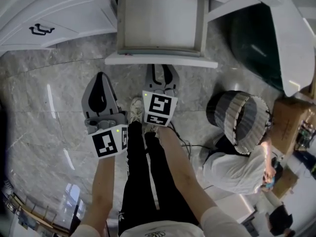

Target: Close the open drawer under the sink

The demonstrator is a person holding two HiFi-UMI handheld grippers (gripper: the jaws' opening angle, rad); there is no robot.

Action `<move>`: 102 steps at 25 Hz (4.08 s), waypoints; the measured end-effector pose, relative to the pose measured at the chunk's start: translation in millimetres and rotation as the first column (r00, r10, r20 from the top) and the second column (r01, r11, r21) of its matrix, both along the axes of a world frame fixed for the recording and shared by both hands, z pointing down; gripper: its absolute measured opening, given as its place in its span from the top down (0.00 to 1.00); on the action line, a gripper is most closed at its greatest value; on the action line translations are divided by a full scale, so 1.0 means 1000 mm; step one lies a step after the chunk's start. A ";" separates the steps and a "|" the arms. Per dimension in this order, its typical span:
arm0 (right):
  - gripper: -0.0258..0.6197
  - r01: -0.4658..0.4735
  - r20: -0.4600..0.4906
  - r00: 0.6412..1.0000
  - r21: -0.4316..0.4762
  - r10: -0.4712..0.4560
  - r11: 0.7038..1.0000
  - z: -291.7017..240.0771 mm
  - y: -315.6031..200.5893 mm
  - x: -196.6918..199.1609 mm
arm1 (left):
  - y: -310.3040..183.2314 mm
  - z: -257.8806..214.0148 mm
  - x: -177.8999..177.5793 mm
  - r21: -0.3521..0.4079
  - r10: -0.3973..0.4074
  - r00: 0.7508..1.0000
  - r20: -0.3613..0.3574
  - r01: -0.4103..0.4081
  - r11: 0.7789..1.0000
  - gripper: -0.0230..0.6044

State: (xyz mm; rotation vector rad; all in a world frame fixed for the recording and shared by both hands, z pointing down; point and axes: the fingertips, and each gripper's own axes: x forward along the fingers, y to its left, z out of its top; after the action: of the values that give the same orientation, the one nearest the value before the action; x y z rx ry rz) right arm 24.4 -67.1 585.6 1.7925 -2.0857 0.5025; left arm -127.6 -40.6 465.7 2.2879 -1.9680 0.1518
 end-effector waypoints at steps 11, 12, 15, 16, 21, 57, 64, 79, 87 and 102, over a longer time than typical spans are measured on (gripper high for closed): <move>0.74 -0.016 0.010 1.000 0.006 0.016 1.000 -0.017 0.001 0.001 | -0.005 -0.011 -0.020 0.012 -0.031 0.999 0.015 0.031 0.999 0.94; 0.74 -0.018 0.011 1.000 0.008 0.018 1.000 -0.019 0.001 0.001 | -0.006 -0.012 -0.020 0.013 -0.031 0.999 0.015 0.030 0.999 0.94; 0.74 -0.019 0.018 1.000 0.011 0.019 1.000 -0.027 0.000 0.000 | -0.007 -0.016 -0.020 0.013 -0.029 0.999 0.021 0.029 1.000 0.94; 0.74 -0.018 0.020 1.000 0.006 0.018 1.000 -0.028 0.000 0.000 | -0.007 -0.017 -0.021 0.012 -0.030 0.999 0.023 0.030 0.999 0.94; 0.74 -0.012 0.014 1.000 -0.021 0.012 1.000 -0.028 0.002 0.002 | -0.007 -0.024 -0.020 0.006 -0.040 0.999 0.020 0.040 0.999 0.94; 0.73 -0.005 0.008 1.000 -0.006 0.005 1.000 -0.029 -0.018 0.001 | -0.010 0.005 -0.025 -0.056 -0.068 0.997 0.024 0.069 0.996 0.94; 0.73 -0.016 0.005 1.000 0.014 0.015 1.000 -0.034 -0.046 0.004 | -0.015 0.007 -0.031 -0.064 -0.074 0.997 0.030 0.075 0.995 0.94; 0.73 -0.008 -0.007 1.000 0.031 0.008 0.999 -0.036 -0.067 0.001 | -0.037 0.006 -0.037 -0.063 -0.094 0.995 0.021 0.095 0.993 0.94; 0.73 -0.001 -0.004 1.000 0.042 0.001 0.999 -0.036 -0.075 0.000 | -0.048 0.009 -0.032 -0.065 -0.092 0.996 0.016 0.092 0.994 0.94; 0.73 0.004 0.009 1.000 0.052 -0.004 0.999 -0.038 -0.098 0.000 | -0.065 0.023 -0.027 -0.096 -0.093 0.996 0.002 0.093 0.991 0.94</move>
State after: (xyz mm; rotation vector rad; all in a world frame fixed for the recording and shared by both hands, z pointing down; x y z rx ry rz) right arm 24.4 -165.2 547.5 1.8175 -2.1264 0.4598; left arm -154.5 -105.4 488.7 2.1323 -2.0157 0.2297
